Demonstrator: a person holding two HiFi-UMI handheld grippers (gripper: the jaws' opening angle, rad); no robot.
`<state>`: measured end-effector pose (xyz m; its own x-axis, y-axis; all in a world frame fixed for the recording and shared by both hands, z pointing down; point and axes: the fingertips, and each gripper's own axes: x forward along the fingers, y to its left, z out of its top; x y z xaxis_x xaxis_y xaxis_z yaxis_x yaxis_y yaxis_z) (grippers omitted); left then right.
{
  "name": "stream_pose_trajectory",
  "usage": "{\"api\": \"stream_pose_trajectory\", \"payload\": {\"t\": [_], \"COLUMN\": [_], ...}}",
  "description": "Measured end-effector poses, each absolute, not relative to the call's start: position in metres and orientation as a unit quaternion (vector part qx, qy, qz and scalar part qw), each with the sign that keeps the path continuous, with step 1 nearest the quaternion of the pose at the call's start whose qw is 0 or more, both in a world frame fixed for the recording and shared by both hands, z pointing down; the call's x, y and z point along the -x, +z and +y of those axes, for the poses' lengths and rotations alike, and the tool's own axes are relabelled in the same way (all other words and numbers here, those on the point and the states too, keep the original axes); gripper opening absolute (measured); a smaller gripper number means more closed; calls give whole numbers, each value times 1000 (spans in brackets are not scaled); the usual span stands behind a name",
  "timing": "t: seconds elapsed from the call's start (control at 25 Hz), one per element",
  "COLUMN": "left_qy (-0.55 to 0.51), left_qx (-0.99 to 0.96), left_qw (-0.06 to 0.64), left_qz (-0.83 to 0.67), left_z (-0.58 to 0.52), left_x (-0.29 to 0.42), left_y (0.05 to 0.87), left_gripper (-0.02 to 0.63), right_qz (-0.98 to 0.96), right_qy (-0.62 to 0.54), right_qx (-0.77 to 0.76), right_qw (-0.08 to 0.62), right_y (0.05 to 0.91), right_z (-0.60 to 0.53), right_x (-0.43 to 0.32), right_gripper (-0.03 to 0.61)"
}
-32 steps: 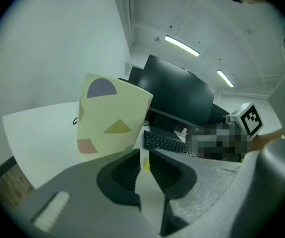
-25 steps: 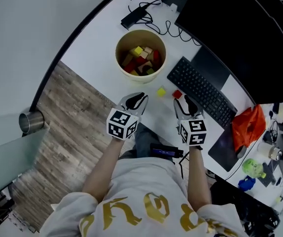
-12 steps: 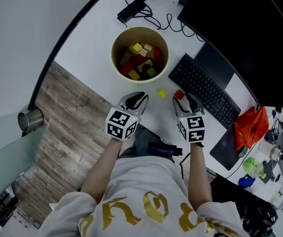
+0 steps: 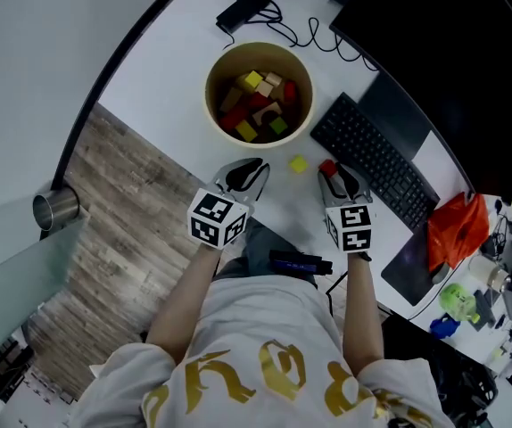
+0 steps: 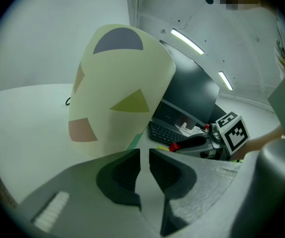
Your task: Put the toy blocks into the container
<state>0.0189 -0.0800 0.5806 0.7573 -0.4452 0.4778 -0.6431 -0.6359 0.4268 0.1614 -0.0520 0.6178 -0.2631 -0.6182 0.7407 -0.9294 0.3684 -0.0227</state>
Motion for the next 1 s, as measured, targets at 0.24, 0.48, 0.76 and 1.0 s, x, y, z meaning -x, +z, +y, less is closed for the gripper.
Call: {"api": "stream_pose_trajectory", "payload": {"t": [0.24, 0.48, 0.76, 1.0], "left_qy": [165, 155, 137, 103], "left_qx": [-889, -893, -898, -901], "left_qw": [295, 288, 276, 268], "left_qz": [-309, -310, -313, -327], "left_z": [-80, -81, -81, -80], "left_x": [-19, -20, -21, -20], "left_y": [578, 567, 543, 515], "left_gripper": [63, 63, 63, 63], "right_qz": [-760, -760, -762, -769], "right_qy": [236, 232, 225, 251], "right_qx": [-506, -517, -532, -549], "right_qw": [332, 319, 292, 212], "right_y": [618, 608, 583, 552], "right_z": [-50, -50, -51, -50], "right_x": [-161, -163, -165, -163], "right_gripper": [175, 173, 173, 173]}}
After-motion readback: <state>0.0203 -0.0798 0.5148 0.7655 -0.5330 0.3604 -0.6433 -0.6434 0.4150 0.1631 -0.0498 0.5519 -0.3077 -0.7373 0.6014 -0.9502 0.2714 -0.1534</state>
